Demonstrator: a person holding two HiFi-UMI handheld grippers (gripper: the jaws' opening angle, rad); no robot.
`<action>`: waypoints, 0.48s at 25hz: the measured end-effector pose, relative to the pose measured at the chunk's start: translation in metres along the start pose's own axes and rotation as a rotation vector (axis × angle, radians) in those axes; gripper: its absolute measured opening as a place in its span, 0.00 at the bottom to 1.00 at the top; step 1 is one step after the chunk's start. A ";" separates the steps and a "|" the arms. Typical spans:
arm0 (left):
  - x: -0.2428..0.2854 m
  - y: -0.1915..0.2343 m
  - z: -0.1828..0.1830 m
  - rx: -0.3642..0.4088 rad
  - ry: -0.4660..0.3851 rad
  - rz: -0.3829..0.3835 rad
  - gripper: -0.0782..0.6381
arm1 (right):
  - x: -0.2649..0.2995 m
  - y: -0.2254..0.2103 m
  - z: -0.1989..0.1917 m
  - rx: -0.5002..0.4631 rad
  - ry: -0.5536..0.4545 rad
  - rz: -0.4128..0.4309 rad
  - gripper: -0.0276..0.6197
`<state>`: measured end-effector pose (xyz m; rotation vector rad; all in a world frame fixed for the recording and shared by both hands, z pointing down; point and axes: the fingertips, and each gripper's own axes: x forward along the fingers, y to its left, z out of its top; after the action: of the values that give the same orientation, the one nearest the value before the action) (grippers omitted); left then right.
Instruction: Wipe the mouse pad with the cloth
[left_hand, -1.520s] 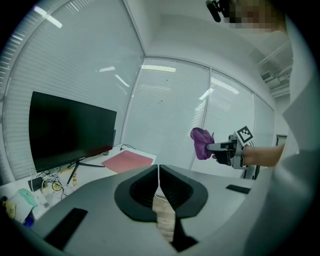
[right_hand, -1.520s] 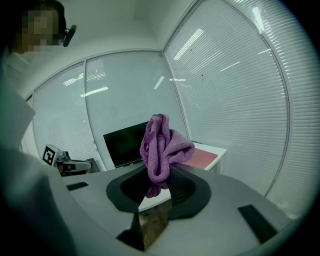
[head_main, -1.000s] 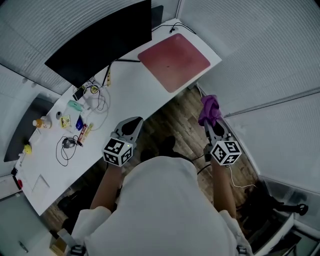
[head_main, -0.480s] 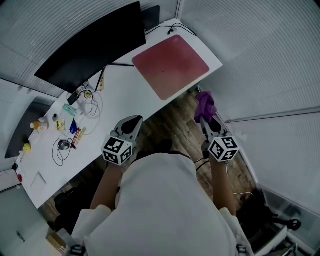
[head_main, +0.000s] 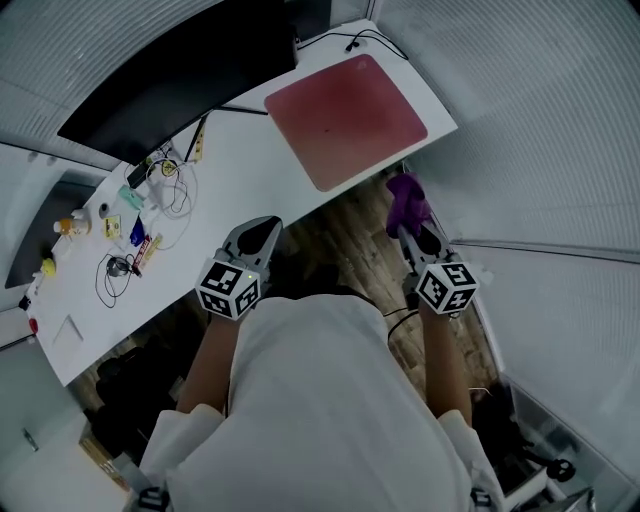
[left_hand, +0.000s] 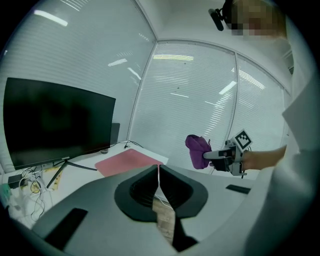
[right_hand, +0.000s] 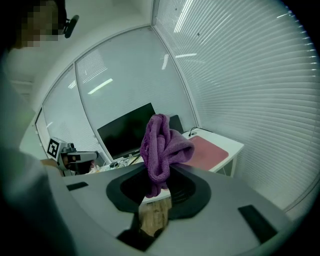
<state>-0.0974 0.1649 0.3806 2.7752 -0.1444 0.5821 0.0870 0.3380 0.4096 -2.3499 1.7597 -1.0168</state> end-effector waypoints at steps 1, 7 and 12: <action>0.002 0.001 -0.001 -0.001 0.004 0.002 0.14 | 0.004 -0.002 0.000 0.002 0.007 0.004 0.20; 0.013 0.021 0.002 -0.004 0.015 -0.001 0.14 | 0.030 -0.004 0.002 0.017 0.033 0.014 0.20; 0.033 0.049 0.005 -0.019 0.028 -0.033 0.14 | 0.063 -0.002 0.005 0.020 0.074 0.005 0.20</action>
<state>-0.0733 0.1152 0.4027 2.7445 -0.0978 0.6080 0.1008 0.2823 0.4363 -2.3238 1.7696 -1.1296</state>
